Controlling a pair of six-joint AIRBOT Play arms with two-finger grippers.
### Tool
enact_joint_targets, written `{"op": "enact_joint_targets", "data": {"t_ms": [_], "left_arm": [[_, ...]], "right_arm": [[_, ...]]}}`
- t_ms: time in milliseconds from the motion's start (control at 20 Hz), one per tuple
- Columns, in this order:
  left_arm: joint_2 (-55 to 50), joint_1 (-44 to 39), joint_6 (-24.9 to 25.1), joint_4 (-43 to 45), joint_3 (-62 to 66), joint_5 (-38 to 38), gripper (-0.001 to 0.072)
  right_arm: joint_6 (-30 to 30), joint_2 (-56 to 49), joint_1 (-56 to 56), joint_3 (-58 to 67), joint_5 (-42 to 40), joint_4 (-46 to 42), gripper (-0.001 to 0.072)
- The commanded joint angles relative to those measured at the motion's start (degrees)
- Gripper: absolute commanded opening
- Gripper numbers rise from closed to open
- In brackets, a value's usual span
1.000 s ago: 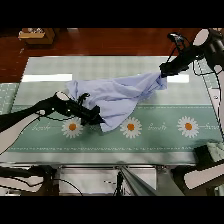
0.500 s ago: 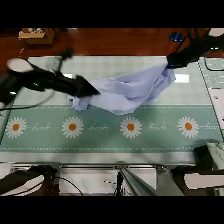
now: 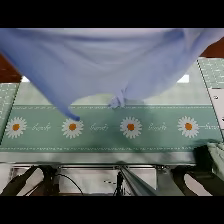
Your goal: Fold the shirts.
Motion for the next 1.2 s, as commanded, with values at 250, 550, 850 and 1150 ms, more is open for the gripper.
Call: {"op": "enact_joint_targets", "data": {"t_ms": [250, 550, 850, 1150], "left_arm": [[6.4, 7.1, -8.3, 0.0, 11.8, -13.9, 0.0023], [12.6, 7.1, -16.8, 0.0, 11.8, -16.7, 0.0023], [11.4, 7.1, -16.8, 8.5, 11.6, -21.3, 0.0022], [5.2, 7.1, -9.7, 22.9, -3.6, -20.8, 0.0022]], "right_arm": [[5.3, 16.5, 0.0, 10.3, 6.0, -11.2, 0.0027], [4.8, 16.5, 0.0, 16.0, 19.6, -14.0, 0.0026], [5.0, 12.0, 0.1, 15.9, 25.7, -15.7, 0.0026], [3.4, -9.9, 0.1, 11.7, 23.2, -14.2, 0.0026]]}}
